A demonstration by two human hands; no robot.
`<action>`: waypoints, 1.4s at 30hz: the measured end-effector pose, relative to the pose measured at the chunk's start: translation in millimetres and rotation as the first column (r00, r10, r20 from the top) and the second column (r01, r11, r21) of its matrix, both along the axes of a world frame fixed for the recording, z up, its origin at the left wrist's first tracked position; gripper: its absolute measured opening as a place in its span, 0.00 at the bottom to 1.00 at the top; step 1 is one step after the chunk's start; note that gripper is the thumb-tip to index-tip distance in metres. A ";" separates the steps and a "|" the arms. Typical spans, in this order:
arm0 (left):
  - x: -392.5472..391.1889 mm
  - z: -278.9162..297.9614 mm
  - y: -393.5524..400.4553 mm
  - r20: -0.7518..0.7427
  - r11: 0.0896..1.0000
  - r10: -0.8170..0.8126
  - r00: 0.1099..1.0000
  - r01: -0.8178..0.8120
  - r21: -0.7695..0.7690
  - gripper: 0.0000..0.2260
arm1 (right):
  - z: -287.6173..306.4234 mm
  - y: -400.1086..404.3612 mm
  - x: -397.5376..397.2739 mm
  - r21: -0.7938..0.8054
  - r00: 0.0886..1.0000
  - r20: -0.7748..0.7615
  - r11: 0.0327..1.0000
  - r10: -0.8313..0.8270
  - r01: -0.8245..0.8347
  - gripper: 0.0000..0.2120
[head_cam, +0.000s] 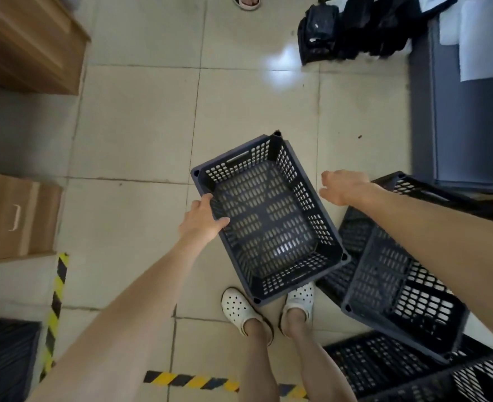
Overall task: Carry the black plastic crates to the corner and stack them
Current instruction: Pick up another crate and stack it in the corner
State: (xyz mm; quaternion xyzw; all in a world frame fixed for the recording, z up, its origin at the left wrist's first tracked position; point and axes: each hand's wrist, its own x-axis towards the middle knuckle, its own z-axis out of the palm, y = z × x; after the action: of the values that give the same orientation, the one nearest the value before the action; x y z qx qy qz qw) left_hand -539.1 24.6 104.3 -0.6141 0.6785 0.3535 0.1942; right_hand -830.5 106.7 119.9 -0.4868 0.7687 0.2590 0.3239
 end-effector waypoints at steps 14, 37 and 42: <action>4.2 -150.4 26.8 -0.153 0.873 0.472 0.868 -0.436 0.219 0.46 | -154.8 32.9 4.9 0.045 0.870 0.164 0.885 -0.464 0.464 0.38; 37.1 -192.5 34.4 -0.053 0.630 0.734 0.677 -0.649 0.426 0.37 | -200.0 49.2 -2.0 0.077 0.545 0.370 0.609 -0.752 0.789 0.39; 57.0 -162.1 20.6 -0.096 0.743 0.644 0.759 -0.592 0.313 0.30 | -165.0 31.5 2.8 0.088 0.611 0.345 0.672 -0.713 0.735 0.32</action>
State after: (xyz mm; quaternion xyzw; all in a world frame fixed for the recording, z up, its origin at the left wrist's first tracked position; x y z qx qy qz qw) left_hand -482.0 45.1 -57.9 -0.7349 0.3976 0.5440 0.0770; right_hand -827.7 138.3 -45.0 -0.1827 0.8362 -0.0093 0.5169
